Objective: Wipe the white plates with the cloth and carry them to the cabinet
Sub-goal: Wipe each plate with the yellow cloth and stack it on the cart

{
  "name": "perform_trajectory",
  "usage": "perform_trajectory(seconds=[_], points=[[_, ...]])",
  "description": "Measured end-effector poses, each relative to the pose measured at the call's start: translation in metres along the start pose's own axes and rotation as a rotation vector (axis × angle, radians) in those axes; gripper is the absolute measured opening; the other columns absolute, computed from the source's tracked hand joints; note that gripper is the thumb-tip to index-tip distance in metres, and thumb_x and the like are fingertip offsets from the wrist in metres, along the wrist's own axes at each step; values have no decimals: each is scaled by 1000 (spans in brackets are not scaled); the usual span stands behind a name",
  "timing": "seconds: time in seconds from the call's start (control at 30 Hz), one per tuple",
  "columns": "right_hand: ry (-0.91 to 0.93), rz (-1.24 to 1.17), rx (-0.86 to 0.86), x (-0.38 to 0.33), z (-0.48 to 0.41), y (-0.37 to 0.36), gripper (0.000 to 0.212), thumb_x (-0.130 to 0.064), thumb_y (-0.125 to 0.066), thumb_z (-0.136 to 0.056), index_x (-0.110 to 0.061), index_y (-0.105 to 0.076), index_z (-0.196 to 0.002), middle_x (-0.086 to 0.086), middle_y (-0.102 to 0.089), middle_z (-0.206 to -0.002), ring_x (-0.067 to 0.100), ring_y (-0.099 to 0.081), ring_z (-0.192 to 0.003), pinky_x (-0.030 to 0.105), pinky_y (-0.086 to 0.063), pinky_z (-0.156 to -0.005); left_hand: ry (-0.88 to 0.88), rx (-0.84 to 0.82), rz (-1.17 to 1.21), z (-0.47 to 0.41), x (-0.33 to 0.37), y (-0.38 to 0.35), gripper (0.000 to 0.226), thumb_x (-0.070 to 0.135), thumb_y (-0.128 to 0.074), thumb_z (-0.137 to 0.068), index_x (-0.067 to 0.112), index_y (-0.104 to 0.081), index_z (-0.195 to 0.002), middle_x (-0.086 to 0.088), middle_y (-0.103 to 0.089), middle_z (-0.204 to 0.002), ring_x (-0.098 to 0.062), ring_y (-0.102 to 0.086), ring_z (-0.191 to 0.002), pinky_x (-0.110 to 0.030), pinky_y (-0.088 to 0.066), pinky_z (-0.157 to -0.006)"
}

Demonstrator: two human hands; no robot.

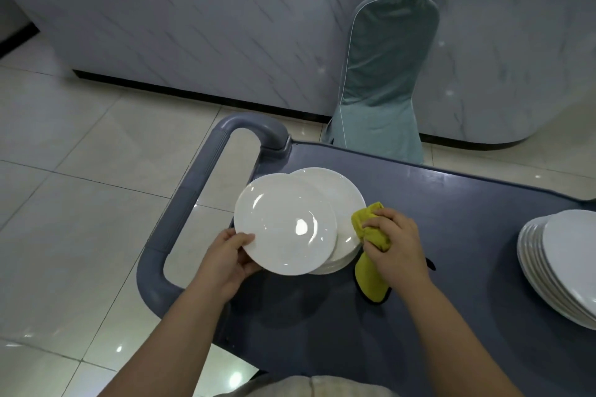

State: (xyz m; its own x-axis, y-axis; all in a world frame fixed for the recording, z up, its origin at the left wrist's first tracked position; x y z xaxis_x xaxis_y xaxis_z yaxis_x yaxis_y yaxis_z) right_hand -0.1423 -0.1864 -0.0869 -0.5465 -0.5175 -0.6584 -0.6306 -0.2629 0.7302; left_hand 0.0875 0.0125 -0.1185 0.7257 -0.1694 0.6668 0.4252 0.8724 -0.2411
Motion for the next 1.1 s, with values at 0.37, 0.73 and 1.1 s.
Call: perform_trajectory(seconds=[0.37, 0.73, 1.1], points=[[103, -29, -63, 3, 10, 30, 32, -7, -78, -73, -23, -71, -99, -16, -48, -121, 22, -45, -108, 31, -35, -90, -332, 48, -442, 64, 102, -44, 26, 10, -73, -82, 9, -57, -103, -12, -67, -96, -25, -68, -79, -32, -56, -51], [156, -281, -15, -6, 29, 88, 38, 2, -77, -74, -26, -68, -97, -14, -50, -123, 15, -46, -115, 16, -33, -99, -186, -108, 211, 106, -18, -21, 59, -6, -59, -83, 23, -49, -134, -11, -56, -131, -37, -60, -112, -45, -59, -70], [474, -297, -344, -61, 102, 82, 42, -29, -70, -86, -25, -60, -127, -6, -38, -152, 19, -40, -134, 39, -30, -114, -193, -294, 304, 169, -120, -107, 64, -9, -58, -69, 18, -58, -127, -16, -66, -116, -32, -70, -92, -43, -57, -65]])
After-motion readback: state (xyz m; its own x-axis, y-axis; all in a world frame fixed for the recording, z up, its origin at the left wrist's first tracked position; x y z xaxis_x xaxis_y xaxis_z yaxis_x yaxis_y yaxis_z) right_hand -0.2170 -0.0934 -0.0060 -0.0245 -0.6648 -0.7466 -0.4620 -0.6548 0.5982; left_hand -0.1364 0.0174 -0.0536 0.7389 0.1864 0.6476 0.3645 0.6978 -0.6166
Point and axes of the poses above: each hand's wrist, its own z-axis away from the middle knuckle, its own y-axis out of the back of the hand, x = y × z, the point moved 5 cm from there along -z, towards the middle knuckle
